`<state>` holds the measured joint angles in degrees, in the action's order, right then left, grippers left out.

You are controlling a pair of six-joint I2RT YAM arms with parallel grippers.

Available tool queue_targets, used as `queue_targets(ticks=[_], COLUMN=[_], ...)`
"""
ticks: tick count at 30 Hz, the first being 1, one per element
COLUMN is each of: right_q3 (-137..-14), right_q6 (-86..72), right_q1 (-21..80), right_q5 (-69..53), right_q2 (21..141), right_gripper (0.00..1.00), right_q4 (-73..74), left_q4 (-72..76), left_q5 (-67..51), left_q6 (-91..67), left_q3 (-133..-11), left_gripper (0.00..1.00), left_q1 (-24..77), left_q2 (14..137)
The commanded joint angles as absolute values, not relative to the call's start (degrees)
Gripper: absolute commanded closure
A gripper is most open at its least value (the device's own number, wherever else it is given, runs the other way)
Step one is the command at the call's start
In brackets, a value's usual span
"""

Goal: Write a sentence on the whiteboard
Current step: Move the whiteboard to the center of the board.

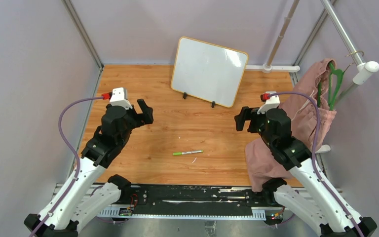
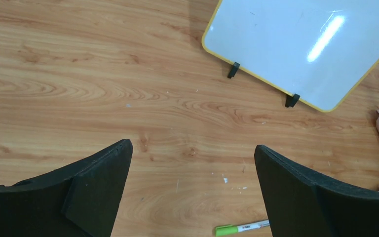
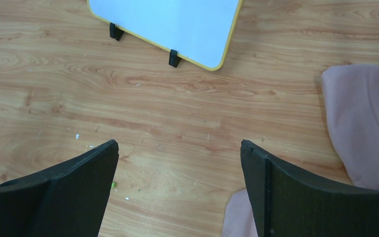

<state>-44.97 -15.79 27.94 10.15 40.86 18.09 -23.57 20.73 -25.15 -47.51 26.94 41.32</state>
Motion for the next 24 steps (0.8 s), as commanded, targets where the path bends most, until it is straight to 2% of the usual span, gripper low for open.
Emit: queue_targets(ticks=[1, 9, 14, 24], right_q3=[-44.0, -43.1, -45.1, -49.6], right_q6=[-16.8, -13.1, -9.7, -1.0], right_q1=[26.9, 29.3, 38.0, 56.0], right_q5=[7.5, 2.2, 5.6, 9.2], right_q2=[40.1, 40.5, 46.5, 65.4], right_gripper=[0.04, 0.10, 0.14, 0.23], right_q4=[17.4, 15.6, 15.9, 14.8], left_q4=[-22.1, -21.7, -21.8, -17.6], left_q5=[19.1, 12.4, 9.7, 6.5], left_q6=[-24.8, -21.3, -17.4, -16.7], left_q3=[-47.7, -49.2, -50.9, -44.3], left_gripper=[0.00, 0.00, 0.00, 0.00], left_q1=[26.2, 26.1, 26.0, 26.0], left_q2=[41.1, 40.9, 41.6, 37.4])
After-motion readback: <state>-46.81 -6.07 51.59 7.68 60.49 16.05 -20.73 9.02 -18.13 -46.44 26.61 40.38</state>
